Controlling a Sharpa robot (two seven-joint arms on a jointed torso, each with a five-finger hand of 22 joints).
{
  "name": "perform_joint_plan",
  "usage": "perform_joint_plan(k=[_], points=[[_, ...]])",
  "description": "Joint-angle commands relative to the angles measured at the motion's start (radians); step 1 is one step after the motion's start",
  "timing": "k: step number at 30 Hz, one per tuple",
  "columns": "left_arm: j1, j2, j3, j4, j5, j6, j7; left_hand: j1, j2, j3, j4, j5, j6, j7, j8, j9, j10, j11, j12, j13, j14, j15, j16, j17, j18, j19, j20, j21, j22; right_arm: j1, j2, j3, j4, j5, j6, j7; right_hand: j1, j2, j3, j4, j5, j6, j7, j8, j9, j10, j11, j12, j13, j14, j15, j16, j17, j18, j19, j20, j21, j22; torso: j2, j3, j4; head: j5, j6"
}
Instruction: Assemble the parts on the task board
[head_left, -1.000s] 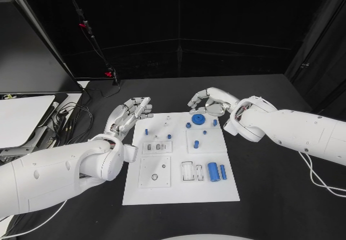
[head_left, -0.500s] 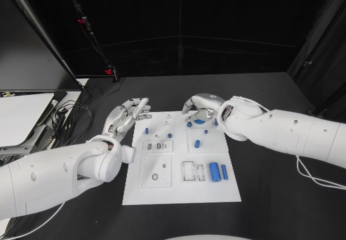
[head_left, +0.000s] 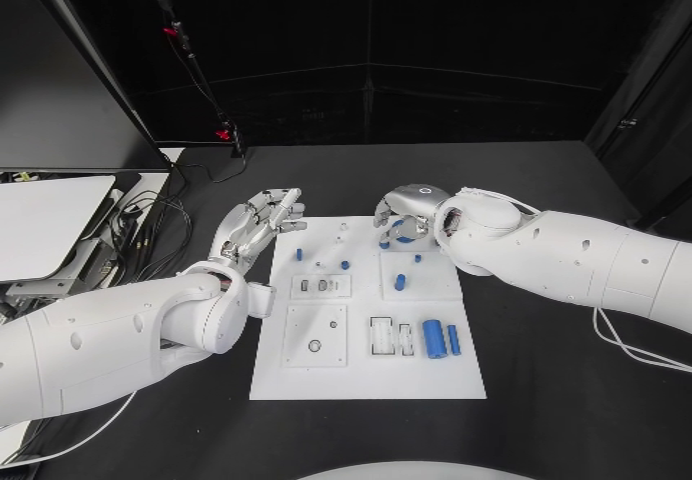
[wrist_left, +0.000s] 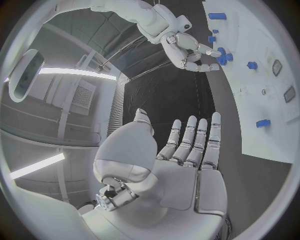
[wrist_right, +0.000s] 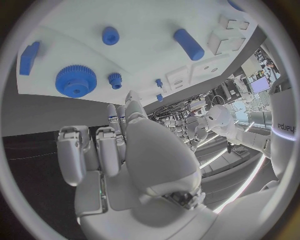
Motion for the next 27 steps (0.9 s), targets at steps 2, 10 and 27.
perform_joint_plan(k=[2, 10, 27], points=[[0.002, 0.003, 0.001, -0.003, -0.007, 0.014, 0.199, 0.007, 0.004, 0.002, 0.002, 0.006, 0.007, 0.149, -0.001, -0.002, -0.008, 0.001, -0.005, -0.001, 0.001, 0.003, -0.005, -0.001, 0.011, -0.002, 0.000, 0.005, -0.002, 0.001, 0.007, 0.001, -0.004, -0.036, 0.058, -0.055, 0.011, -0.004, -0.001, 0.006, -0.002, 0.008, -0.001, -0.008, 0.001, 0.008, 0.001, -0.008, 0.001, 0.066, -0.006, 0.004, 0.031, -0.011, 0.100, -0.005, -0.001, 0.246, -0.004, -0.0034, -0.0023, 0.009, -0.011], [0.002, 0.003, 0.001, -0.007, -0.007, 0.015, 0.197, 0.007, 0.005, 0.002, 0.002, 0.006, 0.007, 0.149, -0.002, -0.002, -0.008, 0.002, -0.005, -0.001, 0.001, 0.004, -0.005, -0.001, 0.011, -0.003, 0.000, 0.005, -0.002, -0.001, 0.020, 0.001, -0.017, -0.037, 0.075, -0.068, 0.012, -0.005, 0.000, 0.007, -0.002, 0.009, 0.000, -0.013, 0.001, 0.009, 0.002, -0.011, 0.001, 0.066, -0.005, 0.003, 0.030, -0.011, 0.099, -0.004, -0.002, 0.246, -0.007, -0.0057, -0.0026, 0.015, -0.028], [0.001, 0.003, 0.001, -0.012, -0.007, 0.019, 0.194, 0.008, 0.007, 0.002, 0.002, 0.007, 0.006, 0.149, -0.002, -0.002, -0.009, 0.002, -0.006, 0.000, 0.000, 0.004, -0.006, -0.001, 0.010, -0.004, 0.000, 0.005, -0.002, -0.010, 0.051, 0.001, -0.052, -0.038, 0.105, -0.088, 0.024, -0.003, 0.009, 0.010, -0.002, 0.014, 0.000, -0.039, 0.002, 0.032, 0.005, -0.025, 0.002, 0.066, -0.003, 0.003, 0.031, -0.011, 0.099, -0.002, -0.002, 0.244, -0.012, -0.0107, -0.0042, 0.017, -0.043]])
